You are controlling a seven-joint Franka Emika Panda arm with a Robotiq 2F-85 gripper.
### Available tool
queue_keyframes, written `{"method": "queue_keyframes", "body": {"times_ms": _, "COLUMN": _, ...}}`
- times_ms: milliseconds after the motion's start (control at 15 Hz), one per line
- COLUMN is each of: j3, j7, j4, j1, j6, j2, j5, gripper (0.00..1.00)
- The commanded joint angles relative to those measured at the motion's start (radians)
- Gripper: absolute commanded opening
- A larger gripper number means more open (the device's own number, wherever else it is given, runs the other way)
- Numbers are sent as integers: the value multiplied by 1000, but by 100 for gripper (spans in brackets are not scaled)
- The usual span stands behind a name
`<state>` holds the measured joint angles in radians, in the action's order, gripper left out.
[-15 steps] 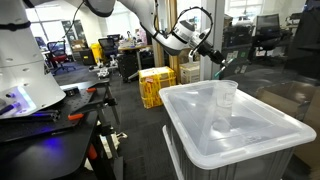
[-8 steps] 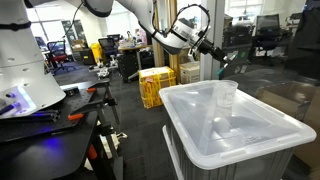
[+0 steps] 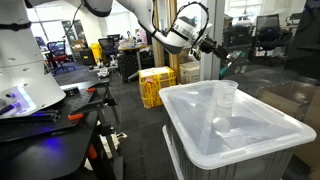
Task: Pick up the marker and put it in the measuring cup
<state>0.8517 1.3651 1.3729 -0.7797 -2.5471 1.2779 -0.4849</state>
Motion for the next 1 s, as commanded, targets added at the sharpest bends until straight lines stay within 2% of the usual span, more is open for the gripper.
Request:
{"method": "queue_keyframes", "body": {"times_ms": 0, "j3": 36, "j7": 74, "j4": 35, "j1": -27, "j6": 28, "j2": -2, "j5": -27, "gripper": 5}}
{"method": "queue_keyframes", "body": {"times_ms": 400, "j3": 72, "j7": 164, "j4": 42, "j1": -42, "j6": 31, "j2": 27, "j5": -48, "gripper": 5}}
{"method": "queue_keyframes", "body": {"times_ms": 933, "j3": 68, "j7": 222, "j4": 48, "j1": -45, "j6": 51, "j2": 44, "j5": -42, "gripper": 5}}
